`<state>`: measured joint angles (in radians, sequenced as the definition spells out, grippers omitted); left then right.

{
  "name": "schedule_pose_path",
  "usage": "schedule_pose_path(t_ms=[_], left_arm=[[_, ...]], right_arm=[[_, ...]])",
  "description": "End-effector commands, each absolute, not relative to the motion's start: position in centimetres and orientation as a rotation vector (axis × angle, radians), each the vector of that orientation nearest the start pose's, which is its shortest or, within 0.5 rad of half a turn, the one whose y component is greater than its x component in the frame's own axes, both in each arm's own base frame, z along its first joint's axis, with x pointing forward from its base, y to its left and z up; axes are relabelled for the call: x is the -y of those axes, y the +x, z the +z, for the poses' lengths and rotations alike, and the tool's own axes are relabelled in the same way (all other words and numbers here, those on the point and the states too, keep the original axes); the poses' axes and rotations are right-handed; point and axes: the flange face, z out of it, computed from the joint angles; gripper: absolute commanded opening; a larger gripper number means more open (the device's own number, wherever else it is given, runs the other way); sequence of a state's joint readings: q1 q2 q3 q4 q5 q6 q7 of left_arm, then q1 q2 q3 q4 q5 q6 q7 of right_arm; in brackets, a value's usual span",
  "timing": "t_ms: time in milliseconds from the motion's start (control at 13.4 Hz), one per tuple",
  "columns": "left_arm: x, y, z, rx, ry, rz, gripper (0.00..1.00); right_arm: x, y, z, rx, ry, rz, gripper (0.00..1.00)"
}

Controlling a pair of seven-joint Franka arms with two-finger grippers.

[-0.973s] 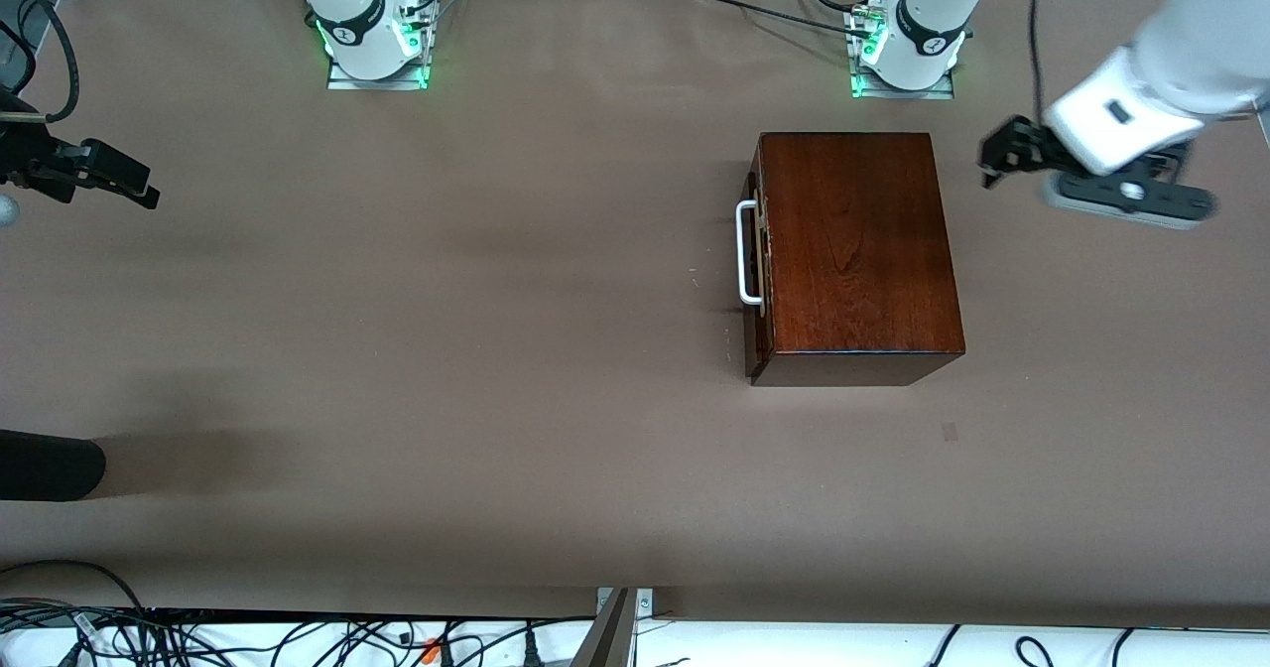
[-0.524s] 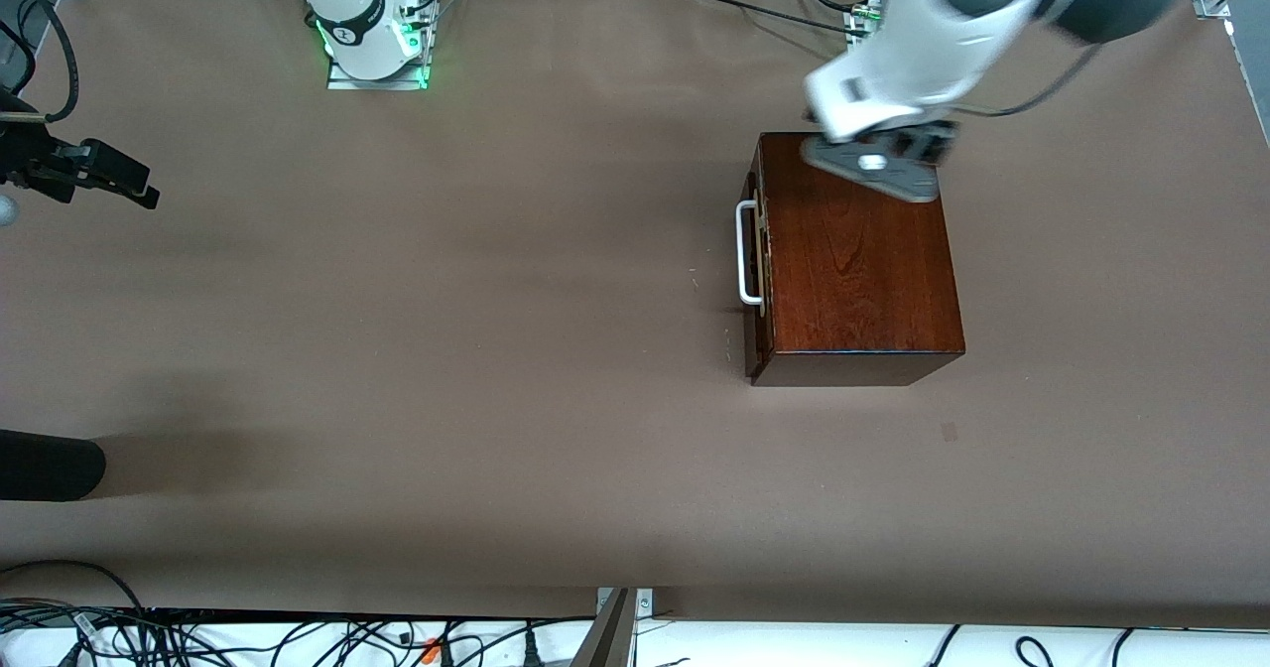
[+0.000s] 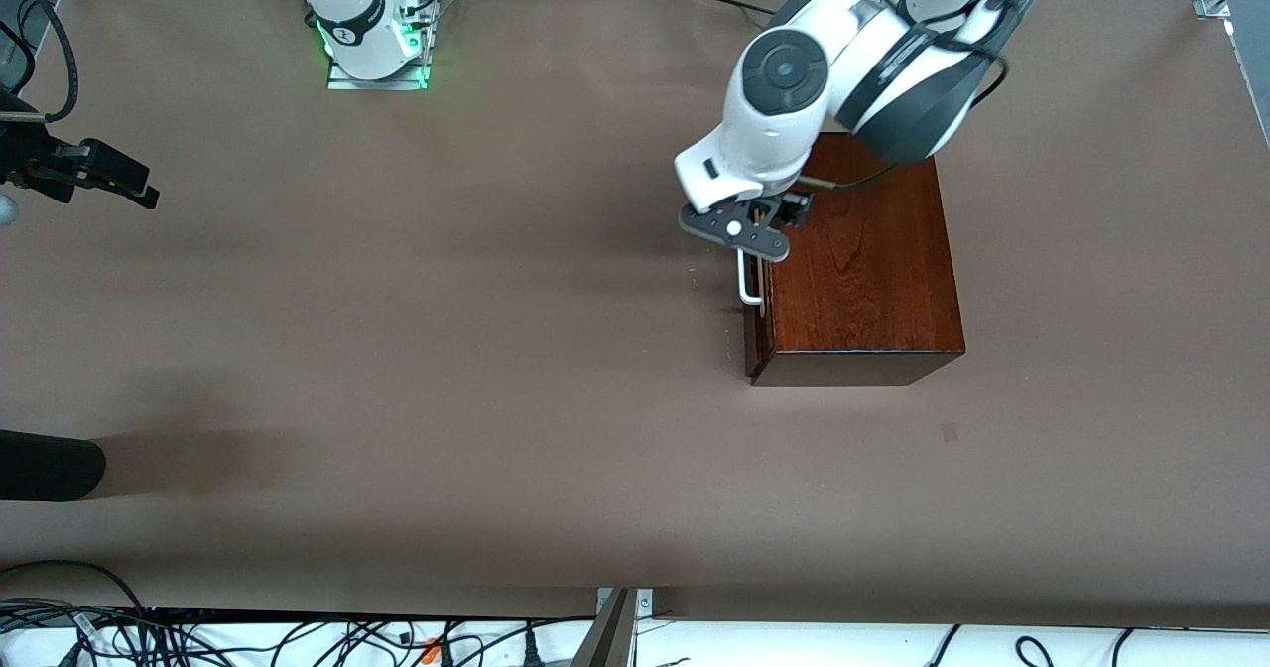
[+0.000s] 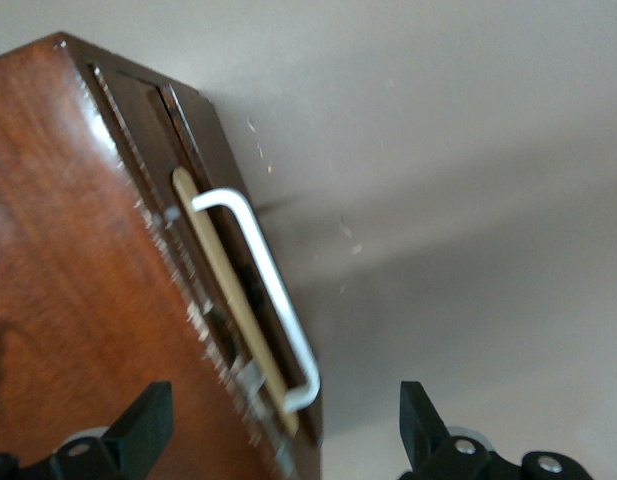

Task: Open drawer, take yellow block, close drawer

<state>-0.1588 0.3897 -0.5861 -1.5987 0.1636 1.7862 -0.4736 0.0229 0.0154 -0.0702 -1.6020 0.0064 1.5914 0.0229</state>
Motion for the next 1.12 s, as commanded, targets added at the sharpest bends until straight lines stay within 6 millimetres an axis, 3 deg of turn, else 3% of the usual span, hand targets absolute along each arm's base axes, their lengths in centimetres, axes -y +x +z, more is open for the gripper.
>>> schedule_pose_path(t_ms=[0,299,524,673,1048], left_arm=[[42.3,50.5,40.2,-0.351,-3.038,0.145,1.0],[44.7,48.6,34.8,-0.298,-2.955,0.114,1.0],[45.0,46.1,31.6,-0.245,-2.85,0.061,1.0],[44.5,45.5,30.2,-0.219,-2.79,0.001,1.0],[43.6,46.3,29.8,-0.192,-2.783,-0.001,1.0]], right_arm=[[2.7,55.7,61.0,-0.101,-3.134,0.041,1.0],[2.7,55.7,61.0,-0.099,-3.134,0.041,1.0],[2.7,55.7,60.9,-0.099,-3.134,0.043,1.0],[2.7,55.7,60.9,-0.099,-3.134,0.043,1.0],[2.7,55.7,60.9,-0.096,-3.134,0.045,1.0]])
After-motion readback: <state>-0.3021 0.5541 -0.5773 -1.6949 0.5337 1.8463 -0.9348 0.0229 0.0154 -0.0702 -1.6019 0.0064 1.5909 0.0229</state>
